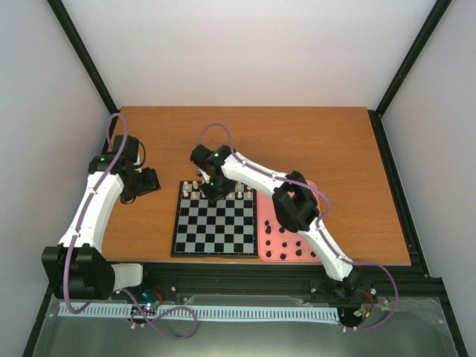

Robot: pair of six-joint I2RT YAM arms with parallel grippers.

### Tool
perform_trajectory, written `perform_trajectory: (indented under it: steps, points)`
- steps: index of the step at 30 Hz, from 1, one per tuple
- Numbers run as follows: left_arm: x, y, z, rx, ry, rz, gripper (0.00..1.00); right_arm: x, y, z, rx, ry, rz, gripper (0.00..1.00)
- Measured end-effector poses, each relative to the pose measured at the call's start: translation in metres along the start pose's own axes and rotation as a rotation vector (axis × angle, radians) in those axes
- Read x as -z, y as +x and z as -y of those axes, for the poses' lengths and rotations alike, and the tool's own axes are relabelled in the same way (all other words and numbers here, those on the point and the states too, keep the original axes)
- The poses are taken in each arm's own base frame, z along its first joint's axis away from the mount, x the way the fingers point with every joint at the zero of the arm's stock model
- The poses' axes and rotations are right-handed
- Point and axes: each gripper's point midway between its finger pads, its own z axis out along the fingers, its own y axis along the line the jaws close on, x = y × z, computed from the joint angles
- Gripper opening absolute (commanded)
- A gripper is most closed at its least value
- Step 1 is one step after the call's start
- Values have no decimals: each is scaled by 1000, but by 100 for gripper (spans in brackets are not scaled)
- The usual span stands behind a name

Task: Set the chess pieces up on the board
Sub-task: Adjust the chess piece on the chessboard.

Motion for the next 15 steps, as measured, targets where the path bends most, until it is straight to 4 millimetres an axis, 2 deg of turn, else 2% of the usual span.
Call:
perform_trajectory:
  steps: [9, 15]
  points:
    - [0, 0, 0, 0, -1, 0, 74, 6, -13, -3, 4, -3, 39, 3]
    - [0, 0, 0, 0, -1, 0, 74, 6, -14, -2, 4, -1, 41, 3]
